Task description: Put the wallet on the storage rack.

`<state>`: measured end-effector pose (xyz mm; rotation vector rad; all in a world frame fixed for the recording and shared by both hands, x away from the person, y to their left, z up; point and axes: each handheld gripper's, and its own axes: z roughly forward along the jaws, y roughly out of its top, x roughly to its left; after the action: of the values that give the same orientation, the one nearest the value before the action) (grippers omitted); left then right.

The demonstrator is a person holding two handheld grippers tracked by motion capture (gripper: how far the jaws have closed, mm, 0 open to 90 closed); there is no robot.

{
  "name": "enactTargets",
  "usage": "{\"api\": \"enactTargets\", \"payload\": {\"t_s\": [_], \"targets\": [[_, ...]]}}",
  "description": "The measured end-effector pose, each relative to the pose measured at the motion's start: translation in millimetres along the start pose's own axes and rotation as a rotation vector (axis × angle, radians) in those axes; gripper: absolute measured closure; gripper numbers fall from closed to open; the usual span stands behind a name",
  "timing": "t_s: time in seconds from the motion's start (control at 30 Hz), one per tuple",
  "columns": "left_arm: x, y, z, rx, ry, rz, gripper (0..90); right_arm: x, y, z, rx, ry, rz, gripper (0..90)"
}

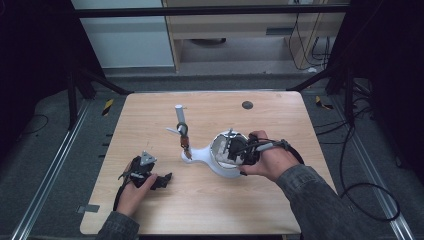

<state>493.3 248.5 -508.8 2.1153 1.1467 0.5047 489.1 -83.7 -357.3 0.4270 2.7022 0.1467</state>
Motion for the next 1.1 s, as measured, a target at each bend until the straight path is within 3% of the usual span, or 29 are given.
{"api": "enactTargets", "payload": {"t_s": [1.1], "targets": [[0.0, 0.1, -0.3, 0.003, -0.001, 0.002, 0.0, -6.3, 7.5, 9.3, 0.039, 0.038, 0.021, 31.5]]}}
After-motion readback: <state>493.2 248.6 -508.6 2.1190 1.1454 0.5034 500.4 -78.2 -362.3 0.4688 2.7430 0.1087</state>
